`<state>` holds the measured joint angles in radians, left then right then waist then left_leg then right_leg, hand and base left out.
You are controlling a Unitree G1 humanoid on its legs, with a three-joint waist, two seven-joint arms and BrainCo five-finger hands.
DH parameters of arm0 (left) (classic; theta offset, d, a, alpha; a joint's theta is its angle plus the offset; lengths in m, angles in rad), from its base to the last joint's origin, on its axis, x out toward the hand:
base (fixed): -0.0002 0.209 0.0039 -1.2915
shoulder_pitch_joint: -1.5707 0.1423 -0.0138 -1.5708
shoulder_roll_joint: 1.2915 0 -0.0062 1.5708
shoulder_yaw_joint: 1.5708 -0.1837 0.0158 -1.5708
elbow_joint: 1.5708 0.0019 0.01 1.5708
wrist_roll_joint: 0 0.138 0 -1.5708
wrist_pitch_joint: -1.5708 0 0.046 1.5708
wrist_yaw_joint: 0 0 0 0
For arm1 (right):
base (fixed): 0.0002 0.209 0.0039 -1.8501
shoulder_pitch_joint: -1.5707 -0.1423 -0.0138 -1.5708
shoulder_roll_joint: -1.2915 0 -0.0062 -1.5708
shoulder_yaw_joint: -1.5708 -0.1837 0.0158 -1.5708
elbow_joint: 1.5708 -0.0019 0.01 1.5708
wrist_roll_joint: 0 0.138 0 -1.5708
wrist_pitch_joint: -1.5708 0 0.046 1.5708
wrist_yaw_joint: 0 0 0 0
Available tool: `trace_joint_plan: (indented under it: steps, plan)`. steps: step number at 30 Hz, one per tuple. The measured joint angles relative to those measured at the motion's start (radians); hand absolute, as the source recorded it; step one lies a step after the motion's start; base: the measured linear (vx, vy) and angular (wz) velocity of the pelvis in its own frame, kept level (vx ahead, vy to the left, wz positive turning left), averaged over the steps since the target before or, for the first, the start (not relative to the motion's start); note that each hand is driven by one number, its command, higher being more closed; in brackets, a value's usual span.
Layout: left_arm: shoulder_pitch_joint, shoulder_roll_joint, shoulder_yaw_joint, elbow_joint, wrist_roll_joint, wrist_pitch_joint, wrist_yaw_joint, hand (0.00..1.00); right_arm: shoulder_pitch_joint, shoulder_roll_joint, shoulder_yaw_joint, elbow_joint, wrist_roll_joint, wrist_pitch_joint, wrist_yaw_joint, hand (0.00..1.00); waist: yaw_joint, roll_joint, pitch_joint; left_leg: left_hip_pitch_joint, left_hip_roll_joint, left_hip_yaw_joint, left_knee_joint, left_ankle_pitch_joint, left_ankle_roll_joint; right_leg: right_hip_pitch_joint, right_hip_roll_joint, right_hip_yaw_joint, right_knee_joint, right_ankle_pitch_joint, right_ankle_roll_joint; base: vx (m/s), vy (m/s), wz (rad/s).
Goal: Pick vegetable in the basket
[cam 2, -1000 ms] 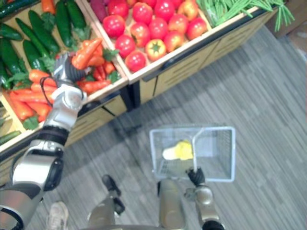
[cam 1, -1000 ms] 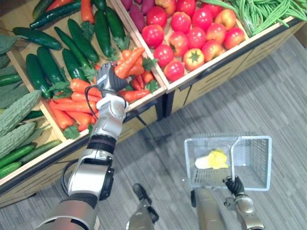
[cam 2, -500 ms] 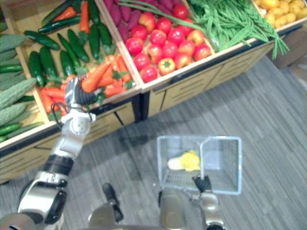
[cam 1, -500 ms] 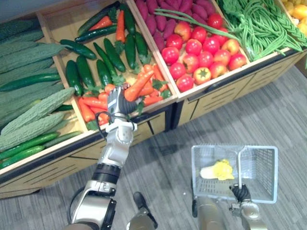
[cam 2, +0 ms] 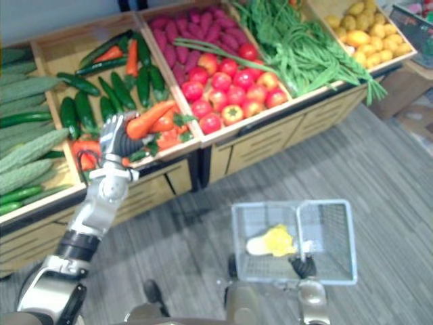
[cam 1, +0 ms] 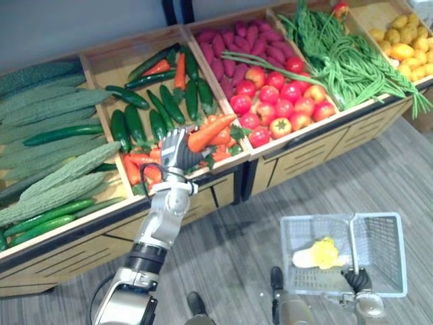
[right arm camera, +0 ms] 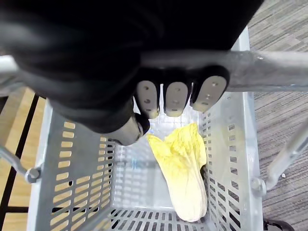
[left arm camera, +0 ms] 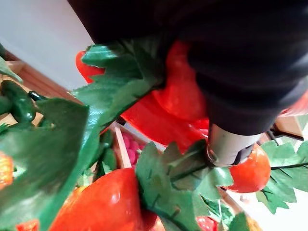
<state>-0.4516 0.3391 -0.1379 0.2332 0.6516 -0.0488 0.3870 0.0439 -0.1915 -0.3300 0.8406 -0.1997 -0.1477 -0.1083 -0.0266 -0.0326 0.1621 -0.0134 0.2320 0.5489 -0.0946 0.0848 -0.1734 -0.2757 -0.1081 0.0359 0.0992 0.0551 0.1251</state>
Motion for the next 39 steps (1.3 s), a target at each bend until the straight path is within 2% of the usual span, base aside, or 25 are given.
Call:
trace_joint_plan:
  steps: [5,7,11,14,16,18,21,23,27,32,39]
  plan:
    - [0.029,0.021,-0.027,-0.076,0.002,-0.038,-0.009,1.0,0.023,-0.042,-0.019,-0.001,-0.065,0.014,0.0,1.0,0.0,0.002,-0.032,0.001,-0.002,0.002,0.0,0.0,0.0,0.004,-0.001,0.004,-0.01,0.004,0.005,0.01,0.001,0.0]
    - [0.029,0.046,-0.043,-0.119,0.003,-0.042,-0.012,1.0,0.027,-0.091,-0.019,-0.005,-0.112,0.018,0.0,1.0,0.0,0.003,-0.036,0.007,-0.002,0.003,-0.001,0.0,0.0,0.01,-0.001,0.004,-0.012,0.005,0.006,0.03,0.003,-0.01]
    - [0.035,0.095,-0.099,-0.178,0.029,-0.087,-0.022,1.0,0.028,-0.192,-0.019,-0.012,-0.154,0.019,0.007,1.0,-0.002,0.005,-0.055,0.02,-0.003,0.017,-0.004,-0.003,-0.003,0.02,0.001,0.017,-0.026,0.01,0.013,0.03,0.003,-0.09]
    - [0.037,0.103,-0.138,-0.225,0.031,-0.122,-0.038,1.0,0.046,-0.233,-0.019,-0.068,-0.157,0.019,0.026,1.0,-0.007,0.01,-0.067,0.021,-0.003,0.02,-0.005,-0.004,-0.003,0.02,0.002,0.022,-0.03,0.011,0.014,0.02,0.0,-0.04]
    - [0.037,0.112,-0.157,-0.244,0.031,-0.147,-0.043,1.0,0.046,-0.251,-0.014,-0.123,-0.174,0.018,0.035,1.0,-0.023,0.015,-0.073,0.024,-0.003,0.024,-0.005,-0.004,-0.003,0.02,0.003,0.026,-0.03,0.012,0.015,0.02,-0.001,-0.08]
    - [0.038,0.144,-0.192,-0.261,0.031,-0.159,-0.049,1.0,0.044,-0.283,0.012,-0.181,-0.192,0.014,0.045,1.0,-0.026,0.017,-0.075,0.037,-0.003,0.044,-0.005,-0.007,-0.007,0.02,0.008,0.044,-0.031,0.013,0.017,0.02,0.002,-0.24]
    - [0.038,0.181,-0.248,-0.287,0.029,-0.192,-0.069,1.0,0.042,-0.386,0.111,-0.271,-0.195,0.001,0.075,1.0,-0.031,0.017,-0.089,0.05,-0.004,0.073,-0.005,-0.013,-0.012,0.02,0.016,0.073,-0.049,0.022,0.023,0.03,-0.001,-0.3]
    - [0.038,0.189,-0.294,-0.302,0.019,-0.219,-0.091,1.0,0.022,-0.466,0.184,-0.303,-0.196,-0.027,0.096,1.0,-0.04,0.017,-0.091,0.063,-0.004,0.095,-0.005,-0.018,-0.013,0.021,0.022,0.092,-0.052,0.028,0.021,0.03,-0.004,-0.27]
    - [0.04,0.199,-0.373,-0.304,0.014,-0.244,-0.132,1.0,-0.04,-0.541,0.32,-0.336,-0.198,-0.048,0.137,1.0,-0.049,0.018,-0.096,0.103,-0.004,0.154,-0.001,-0.031,-0.021,0.021,0.04,0.146,-0.053,0.039,0.021,0.04,0.004,-0.44]
    - [0.044,0.2,-0.483,-0.303,-0.019,-0.277,-0.179,1.0,-0.123,-0.647,0.561,-0.453,-0.234,-0.091,0.206,1.0,-0.053,0.025,-0.104,0.177,-0.004,0.281,-0.001,-0.06,-0.045,0.021,0.076,0.252,-0.051,0.044,0.023,0.01,0.018,-0.66]
    - [0.04,0.161,-0.567,-0.294,-0.02,-0.293,-0.234,1.0,-0.192,-0.742,0.751,-0.555,-0.231,-0.144,0.3,1.0,-0.057,0.029,-0.109,0.208,0.008,0.352,0.047,-0.107,-0.059,0.021,0.096,0.306,-0.046,0.043,0.023,0.0,0.034,-0.31]
